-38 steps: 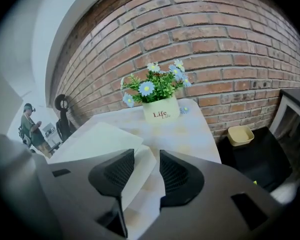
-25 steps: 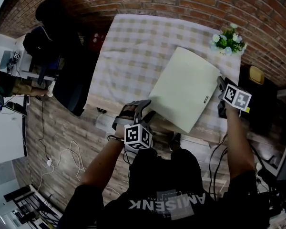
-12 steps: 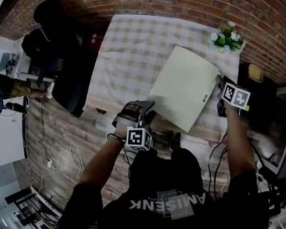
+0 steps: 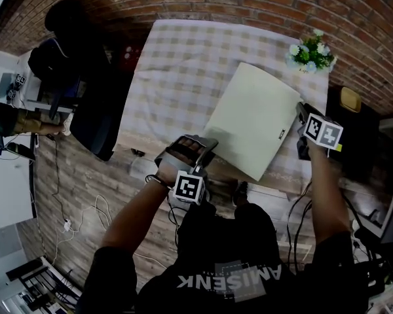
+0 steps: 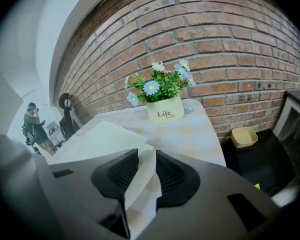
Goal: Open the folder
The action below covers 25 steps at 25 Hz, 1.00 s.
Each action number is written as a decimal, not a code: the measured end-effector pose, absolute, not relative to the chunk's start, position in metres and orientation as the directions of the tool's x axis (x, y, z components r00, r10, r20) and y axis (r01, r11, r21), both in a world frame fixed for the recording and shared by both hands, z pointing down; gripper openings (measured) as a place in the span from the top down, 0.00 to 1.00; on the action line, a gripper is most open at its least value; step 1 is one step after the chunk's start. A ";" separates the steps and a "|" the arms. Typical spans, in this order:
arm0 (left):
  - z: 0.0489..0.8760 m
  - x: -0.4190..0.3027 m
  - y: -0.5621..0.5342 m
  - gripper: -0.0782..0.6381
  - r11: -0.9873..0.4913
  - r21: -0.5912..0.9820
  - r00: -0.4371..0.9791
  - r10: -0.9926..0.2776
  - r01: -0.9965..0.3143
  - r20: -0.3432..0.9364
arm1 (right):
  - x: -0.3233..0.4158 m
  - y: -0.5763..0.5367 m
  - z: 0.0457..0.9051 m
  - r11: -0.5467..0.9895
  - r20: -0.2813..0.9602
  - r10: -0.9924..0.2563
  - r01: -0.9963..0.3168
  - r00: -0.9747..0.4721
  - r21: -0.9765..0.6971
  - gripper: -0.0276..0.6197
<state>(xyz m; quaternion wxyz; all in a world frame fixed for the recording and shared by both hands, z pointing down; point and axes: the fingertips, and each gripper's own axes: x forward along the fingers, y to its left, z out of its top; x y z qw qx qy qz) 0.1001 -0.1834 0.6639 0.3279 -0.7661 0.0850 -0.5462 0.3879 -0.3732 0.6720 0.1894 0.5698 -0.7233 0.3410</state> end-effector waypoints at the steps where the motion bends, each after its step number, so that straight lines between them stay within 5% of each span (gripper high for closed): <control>1: 0.665 0.099 -0.181 0.62 -0.780 -0.577 0.384 -0.469 0.244 0.796 | 0.388 -0.373 0.672 0.119 0.663 -0.693 -0.952 -0.282 -0.281 0.74; 10: 0.673 0.102 -0.183 0.76 -0.791 -0.559 0.436 -0.424 0.250 0.794 | 0.387 -0.374 0.670 0.127 0.661 -0.694 -0.952 -0.285 -0.277 0.74; 15: 0.676 0.100 -0.179 0.79 -0.886 -0.438 0.464 -0.327 0.152 0.823 | 0.386 -0.374 0.670 0.138 0.669 -0.690 -0.958 -0.276 -0.252 0.75; 25: 0.664 0.097 -0.184 0.82 -0.933 -0.344 0.542 -0.344 -0.105 0.767 | 0.386 -0.374 0.672 0.115 0.669 -0.687 -0.952 -0.284 -0.285 0.74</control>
